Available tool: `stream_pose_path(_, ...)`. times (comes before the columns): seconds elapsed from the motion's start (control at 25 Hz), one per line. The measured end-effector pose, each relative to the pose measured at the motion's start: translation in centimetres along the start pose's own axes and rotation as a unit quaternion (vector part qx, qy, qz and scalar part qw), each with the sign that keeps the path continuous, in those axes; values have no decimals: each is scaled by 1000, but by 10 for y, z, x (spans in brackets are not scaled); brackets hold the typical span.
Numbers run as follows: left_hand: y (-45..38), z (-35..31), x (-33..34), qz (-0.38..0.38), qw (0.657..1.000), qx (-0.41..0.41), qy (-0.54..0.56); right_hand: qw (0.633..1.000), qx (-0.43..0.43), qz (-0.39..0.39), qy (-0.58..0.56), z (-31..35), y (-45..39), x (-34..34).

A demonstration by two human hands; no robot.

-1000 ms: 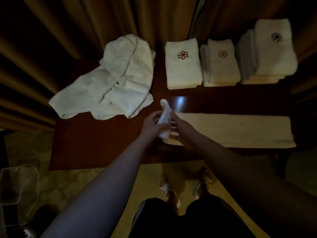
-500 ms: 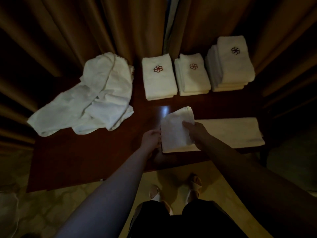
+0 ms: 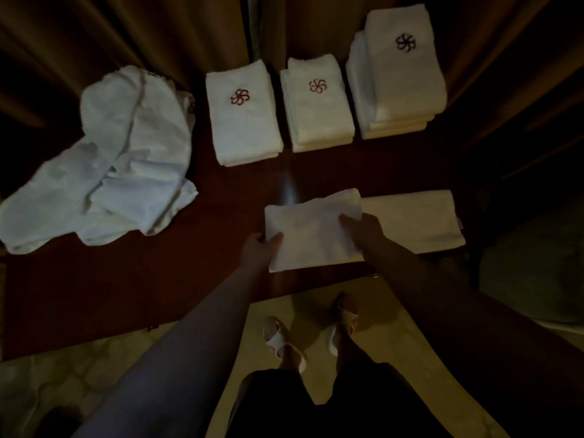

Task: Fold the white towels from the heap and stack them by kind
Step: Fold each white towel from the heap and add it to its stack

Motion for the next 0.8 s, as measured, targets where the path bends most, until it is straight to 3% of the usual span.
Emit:
stream_pose_path(0.12,-7,-4,5,-14,999,-3,-41,1000,9,-4,21,-9,-15,-14)
stream_pose_path(0.28,-16,-1,7,-41,995,-21,-89,991,18,0,131,-26,-36,-18)
stream_pose_path(0.36,-17,-2,8,-45,995,-41,-73,982,5,-84,169,-24,-31,-26)
stream_pose_path(0.44,-18,-3,10,-46,995,-55,-64,948,-72,-190,245,-14,-16,-33)
stream_pose_path(0.48,-19,-3,10,-49,995,-58,-59,933,-108,-193,284,-11,-13,-30)
stream_pose_path(0.64,-19,-1,6,-66,995,-63,-37,926,-82,-49,365,-31,-23,-10)
stream_pose_path(0.8,-2,-6,-16,-123,991,2,60,940,-90,42,327,-26,-25,5)
Point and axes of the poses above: each hand's wrist, its own y-axis away from the middle knuckle, its own x-axis out of the palm, z = x × y, the point moved 6 cm from there along -y, towards the middle knuckle, and after that the axes turned 15 degrees about z, right-handed, at the moved point
